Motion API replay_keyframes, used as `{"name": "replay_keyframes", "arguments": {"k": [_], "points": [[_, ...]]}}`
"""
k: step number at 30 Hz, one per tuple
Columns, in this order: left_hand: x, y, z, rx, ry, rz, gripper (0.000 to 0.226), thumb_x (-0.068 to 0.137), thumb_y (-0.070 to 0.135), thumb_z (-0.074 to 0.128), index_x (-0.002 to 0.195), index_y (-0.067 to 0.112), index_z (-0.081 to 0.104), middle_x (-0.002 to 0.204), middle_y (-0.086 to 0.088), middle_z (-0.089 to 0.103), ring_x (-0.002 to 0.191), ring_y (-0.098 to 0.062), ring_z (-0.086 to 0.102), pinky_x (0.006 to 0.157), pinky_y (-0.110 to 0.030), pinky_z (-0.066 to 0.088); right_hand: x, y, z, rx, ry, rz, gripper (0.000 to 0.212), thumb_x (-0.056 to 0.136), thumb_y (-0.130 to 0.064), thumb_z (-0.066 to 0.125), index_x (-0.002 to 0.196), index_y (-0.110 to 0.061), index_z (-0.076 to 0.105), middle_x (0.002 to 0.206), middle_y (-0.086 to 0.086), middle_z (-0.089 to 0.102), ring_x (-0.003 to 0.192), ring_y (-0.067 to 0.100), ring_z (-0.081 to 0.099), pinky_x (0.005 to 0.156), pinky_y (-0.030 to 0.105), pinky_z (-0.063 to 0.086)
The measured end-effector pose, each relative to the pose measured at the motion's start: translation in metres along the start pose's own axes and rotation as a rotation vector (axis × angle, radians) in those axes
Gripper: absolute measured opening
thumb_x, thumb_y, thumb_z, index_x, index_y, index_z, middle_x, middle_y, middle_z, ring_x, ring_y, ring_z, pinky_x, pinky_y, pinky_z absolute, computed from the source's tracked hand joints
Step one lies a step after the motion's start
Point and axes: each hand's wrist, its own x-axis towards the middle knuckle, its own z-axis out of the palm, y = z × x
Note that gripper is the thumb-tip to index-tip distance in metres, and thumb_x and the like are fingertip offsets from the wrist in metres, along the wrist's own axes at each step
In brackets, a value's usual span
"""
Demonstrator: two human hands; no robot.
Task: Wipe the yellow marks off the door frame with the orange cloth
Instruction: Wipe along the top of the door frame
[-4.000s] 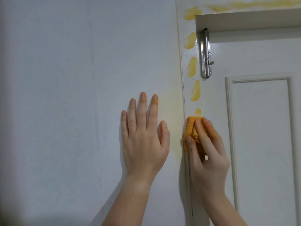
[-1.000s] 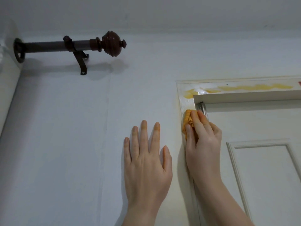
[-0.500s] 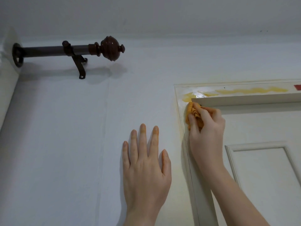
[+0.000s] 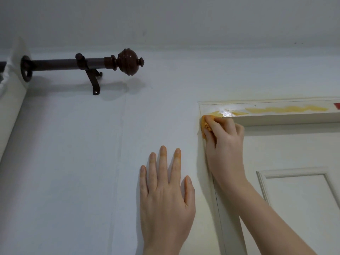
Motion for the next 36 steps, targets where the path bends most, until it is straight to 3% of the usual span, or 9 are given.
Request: {"name": "replay_keyframes", "arguments": {"k": [5, 11, 15, 19, 22, 27, 31, 34, 36], "points": [[-0.001, 0.0, 0.0, 0.006, 0.002, -0.002, 0.067, 0.109, 0.051, 0.028, 0.173, 0.033, 0.02, 0.183, -0.001, 0.018, 0.169, -0.027, 0.017, 0.133, -0.054, 0.02, 0.018, 0.015, -0.009, -0.033, 0.058, 0.06, 0.02, 0.105, -0.007, 0.058, 0.116, -0.013, 0.073, 0.119, 0.004, 0.059, 0.104, 0.036, 0.047, 0.087, 0.017, 0.026], [0.0, 0.0, 0.001, -0.003, 0.008, -0.009, 0.067, 0.109, 0.049, 0.032, 0.173, 0.033, 0.022, 0.182, -0.001, 0.02, 0.169, -0.027, 0.019, 0.133, -0.054, 0.021, 0.018, 0.004, 0.0, -0.056, 0.007, -0.056, 0.025, 0.106, -0.01, 0.059, 0.127, -0.014, 0.073, 0.124, 0.006, 0.063, 0.109, 0.035, 0.047, 0.092, 0.02, 0.028], [-0.002, 0.001, 0.0, 0.007, -0.007, -0.008, 0.067, 0.11, 0.051, 0.028, 0.174, 0.035, 0.015, 0.183, 0.001, 0.013, 0.17, -0.025, 0.012, 0.135, -0.054, 0.02, 0.023, 0.016, -0.008, -0.071, 0.06, 0.052, 0.026, 0.107, -0.007, 0.054, 0.122, -0.014, 0.074, 0.12, 0.006, 0.06, 0.104, 0.038, 0.049, 0.086, 0.017, 0.024], [0.0, 0.0, 0.0, -0.001, -0.002, -0.007, 0.067, 0.109, 0.05, 0.031, 0.174, 0.033, 0.019, 0.183, 0.0, 0.017, 0.169, -0.026, 0.017, 0.134, -0.052, 0.018, 0.015, 0.006, -0.003, -0.043, 0.015, -0.026, 0.027, 0.106, -0.007, 0.058, 0.127, -0.013, 0.073, 0.124, 0.005, 0.063, 0.11, 0.035, 0.047, 0.093, 0.021, 0.03], [-0.001, 0.0, 0.0, 0.006, 0.007, -0.007, 0.067, 0.11, 0.05, 0.031, 0.174, 0.034, 0.019, 0.183, 0.001, 0.017, 0.169, -0.025, 0.016, 0.134, -0.052, 0.018, 0.031, 0.012, -0.004, -0.075, 0.01, -0.028, 0.026, 0.105, -0.003, 0.057, 0.123, -0.014, 0.073, 0.121, 0.005, 0.061, 0.109, 0.035, 0.046, 0.09, 0.025, 0.032], [0.0, 0.001, 0.0, 0.006, -0.004, 0.002, 0.067, 0.11, 0.051, 0.028, 0.174, 0.034, 0.014, 0.183, 0.001, 0.013, 0.17, -0.025, 0.012, 0.134, -0.052, 0.017, 0.02, 0.023, -0.013, -0.053, 0.053, 0.012, 0.027, 0.106, -0.007, 0.057, 0.127, -0.012, 0.074, 0.122, 0.008, 0.063, 0.105, 0.037, 0.049, 0.09, 0.018, 0.027], [0.0, 0.0, 0.001, 0.01, 0.007, -0.003, 0.068, 0.109, 0.051, 0.03, 0.174, 0.033, 0.018, 0.183, -0.001, 0.017, 0.169, -0.026, 0.017, 0.133, -0.053, 0.019, 0.039, 0.02, -0.006, -0.081, 0.0, -0.065, 0.026, 0.107, -0.007, 0.057, 0.126, -0.013, 0.073, 0.123, 0.006, 0.063, 0.106, 0.035, 0.046, 0.093, 0.024, 0.033], [-0.002, -0.001, 0.001, 0.01, 0.0, -0.004, 0.068, 0.11, 0.052, 0.026, 0.174, 0.034, 0.013, 0.184, 0.001, 0.012, 0.17, -0.025, 0.012, 0.135, -0.054, 0.02, 0.045, 0.034, -0.018, -0.106, 0.03, 0.014, 0.027, 0.107, -0.007, 0.054, 0.124, -0.014, 0.073, 0.122, 0.007, 0.062, 0.107, 0.037, 0.047, 0.092, 0.036, 0.042], [-0.001, 0.0, 0.0, 0.01, -0.009, -0.006, 0.068, 0.11, 0.052, 0.024, 0.174, 0.034, 0.012, 0.184, 0.001, 0.011, 0.17, -0.024, 0.011, 0.135, -0.055, 0.022, 0.035, 0.037, -0.024, -0.098, 0.048, 0.046, 0.027, 0.107, -0.009, 0.054, 0.126, -0.015, 0.073, 0.123, 0.006, 0.063, 0.107, 0.035, 0.046, 0.09, 0.034, 0.042]]}}
